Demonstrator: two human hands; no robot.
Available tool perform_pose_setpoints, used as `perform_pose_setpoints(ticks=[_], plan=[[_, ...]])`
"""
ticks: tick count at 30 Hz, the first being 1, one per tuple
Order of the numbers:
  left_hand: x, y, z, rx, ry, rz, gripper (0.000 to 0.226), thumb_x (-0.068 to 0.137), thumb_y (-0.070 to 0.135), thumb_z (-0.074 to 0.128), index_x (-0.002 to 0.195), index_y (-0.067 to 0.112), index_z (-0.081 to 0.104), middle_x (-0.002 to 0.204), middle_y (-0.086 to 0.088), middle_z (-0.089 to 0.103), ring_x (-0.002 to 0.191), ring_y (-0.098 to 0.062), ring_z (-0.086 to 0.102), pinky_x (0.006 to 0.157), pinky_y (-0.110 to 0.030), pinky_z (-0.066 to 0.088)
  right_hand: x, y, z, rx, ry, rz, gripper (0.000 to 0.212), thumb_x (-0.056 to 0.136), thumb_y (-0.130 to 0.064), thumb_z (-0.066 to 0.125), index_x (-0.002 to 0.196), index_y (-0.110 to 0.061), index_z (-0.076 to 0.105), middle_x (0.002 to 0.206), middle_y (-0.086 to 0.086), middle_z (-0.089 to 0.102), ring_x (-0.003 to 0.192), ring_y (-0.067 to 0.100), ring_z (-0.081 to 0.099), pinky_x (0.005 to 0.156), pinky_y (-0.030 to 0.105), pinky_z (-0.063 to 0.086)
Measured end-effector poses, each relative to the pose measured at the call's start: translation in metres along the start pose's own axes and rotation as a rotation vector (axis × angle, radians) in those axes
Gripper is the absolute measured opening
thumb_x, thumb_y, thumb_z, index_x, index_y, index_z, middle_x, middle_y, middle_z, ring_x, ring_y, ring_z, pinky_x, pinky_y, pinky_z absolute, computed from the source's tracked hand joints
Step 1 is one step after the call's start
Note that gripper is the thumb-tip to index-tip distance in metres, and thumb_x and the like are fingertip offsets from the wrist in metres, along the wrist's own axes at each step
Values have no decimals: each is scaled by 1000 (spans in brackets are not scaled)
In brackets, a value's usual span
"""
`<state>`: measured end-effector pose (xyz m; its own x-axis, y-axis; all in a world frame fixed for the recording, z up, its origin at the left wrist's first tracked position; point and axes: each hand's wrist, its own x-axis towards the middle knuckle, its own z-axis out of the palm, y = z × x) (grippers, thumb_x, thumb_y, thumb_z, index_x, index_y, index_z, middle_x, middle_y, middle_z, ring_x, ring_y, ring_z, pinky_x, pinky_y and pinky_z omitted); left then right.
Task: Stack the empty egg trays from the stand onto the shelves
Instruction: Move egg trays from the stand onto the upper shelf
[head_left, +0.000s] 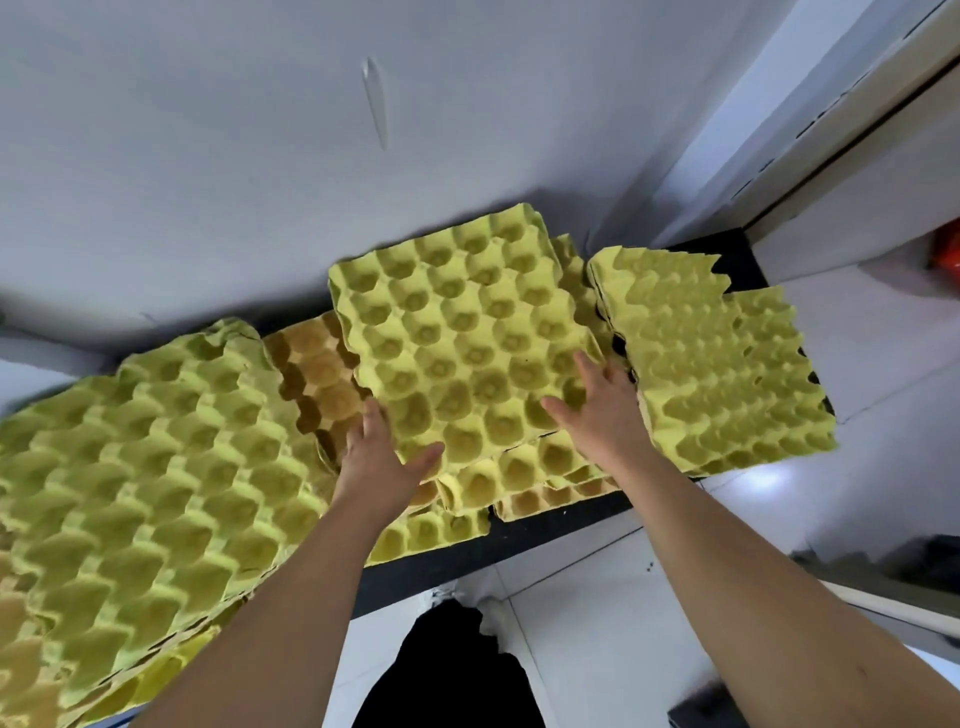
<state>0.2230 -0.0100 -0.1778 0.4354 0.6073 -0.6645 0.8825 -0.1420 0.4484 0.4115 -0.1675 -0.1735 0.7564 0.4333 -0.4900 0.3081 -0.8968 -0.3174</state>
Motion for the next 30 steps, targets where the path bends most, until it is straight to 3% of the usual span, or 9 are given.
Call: perform_pose_setpoints(ticks=[5, 8, 10, 13, 19, 30], plan=[[6, 10, 5, -141, 22, -70, 106, 81, 51, 69, 154, 24, -3, 155, -13, 18, 133, -33, 38, 97, -43, 40, 22, 5, 9, -94, 39, 23, 82, 81, -70, 49, 148, -38, 15, 153, 19, 20, 141, 37, 13, 114, 49, 14], [3, 13, 0, -237, 49, -62, 103, 79, 47, 73, 152, 26, 4, 152, -12, 17, 126, -33, 44, 93, -40, 41, 26, 3, 5, -33, 47, 51, 82, 74, -68, 60, 143, -41, 25, 149, 19, 24, 139, 38, 15, 112, 51, 15], [-2, 14, -5, -290, 67, -44, 101, 79, 45, 74, 151, 28, 6, 152, -11, 14, 125, -32, 44, 92, -37, 39, 27, 2, -1, 72, 11, 57, 82, 68, -65, 69, 138, -44, 30, 144, 18, 27, 134, 41, 27, 110, 52, 25], [-14, 18, -11, -361, 103, -15, 99, 80, 46, 72, 152, 31, 6, 153, -11, 10, 130, -31, 40, 100, -39, 36, 24, 0, -16, 249, -5, 42, 87, 56, -67, 74, 132, -47, 34, 134, 10, 28, 109, 37, 55, 91, 49, 51], [-54, 32, -29, -434, 228, 35, 96, 80, 48, 68, 152, 32, 7, 153, -10, 14, 129, -30, 41, 101, -41, 39, -5, -17, -51, 259, 104, -31, 80, 64, -61, 75, 133, -36, 44, 132, 7, 30, 118, 29, 45, 101, 38, 44], [-201, 8, -82, -529, 640, 97, 91, 79, 46, 70, 151, 25, 18, 145, -10, 30, 127, -23, 39, 96, -32, 33, -125, -82, -114, 294, 188, -452, 70, 66, -64, 71, 126, -36, 50, 129, 4, 31, 119, 21, 41, 101, 33, 38]])
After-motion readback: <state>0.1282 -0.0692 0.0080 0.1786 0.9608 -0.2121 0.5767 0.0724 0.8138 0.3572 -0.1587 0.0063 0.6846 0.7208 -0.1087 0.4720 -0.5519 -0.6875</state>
